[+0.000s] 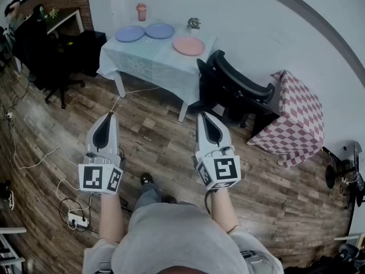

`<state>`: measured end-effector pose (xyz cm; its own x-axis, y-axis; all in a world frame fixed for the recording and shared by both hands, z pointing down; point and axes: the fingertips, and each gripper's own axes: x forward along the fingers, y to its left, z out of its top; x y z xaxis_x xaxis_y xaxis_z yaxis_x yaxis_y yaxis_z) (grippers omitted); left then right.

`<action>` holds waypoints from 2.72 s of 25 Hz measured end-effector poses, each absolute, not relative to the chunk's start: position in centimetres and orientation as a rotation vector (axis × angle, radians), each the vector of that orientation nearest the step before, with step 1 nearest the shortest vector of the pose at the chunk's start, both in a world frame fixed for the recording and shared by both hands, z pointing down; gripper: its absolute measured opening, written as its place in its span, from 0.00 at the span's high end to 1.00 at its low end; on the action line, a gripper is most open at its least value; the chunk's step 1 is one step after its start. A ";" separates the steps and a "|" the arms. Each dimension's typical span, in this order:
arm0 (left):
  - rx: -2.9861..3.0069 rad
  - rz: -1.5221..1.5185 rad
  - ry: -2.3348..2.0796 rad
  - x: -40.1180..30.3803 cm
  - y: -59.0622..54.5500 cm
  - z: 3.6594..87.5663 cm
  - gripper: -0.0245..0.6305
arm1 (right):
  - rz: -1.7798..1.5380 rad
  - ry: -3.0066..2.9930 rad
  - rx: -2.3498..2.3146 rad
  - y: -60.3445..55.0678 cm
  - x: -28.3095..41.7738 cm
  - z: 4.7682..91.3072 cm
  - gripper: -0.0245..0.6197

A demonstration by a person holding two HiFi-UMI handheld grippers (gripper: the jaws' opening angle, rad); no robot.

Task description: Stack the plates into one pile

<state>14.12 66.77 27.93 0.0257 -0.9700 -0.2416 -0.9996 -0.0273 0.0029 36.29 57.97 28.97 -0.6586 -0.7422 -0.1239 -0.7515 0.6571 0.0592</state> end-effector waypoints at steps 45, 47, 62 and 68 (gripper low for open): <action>-2.283 0.284 1.926 -0.3 46.7 28.6 0.96 | 0.112 2.670 -1.399 40.6 22.2 29.9 0.96; -2.306 0.276 1.921 -0.3 45.6 29.2 0.96 | 0.100 2.676 -1.419 39.8 22.1 30.5 0.96; -2.275 0.267 1.944 -4.0 33.0 29.5 0.96 | 0.096 2.678 -1.400 26.3 18.6 30.7 0.96; -2.233 0.272 1.954 -5.3 26.8 27.6 0.96 | 0.123 2.675 -1.358 19.4 17.1 28.5 0.96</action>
<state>-5.34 26.75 27.61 0.1287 -0.9617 -0.2418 -0.9912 -0.1322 -0.0018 17.09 19.39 28.54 -0.5832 -0.7964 -0.1601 -0.8077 0.5895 0.0104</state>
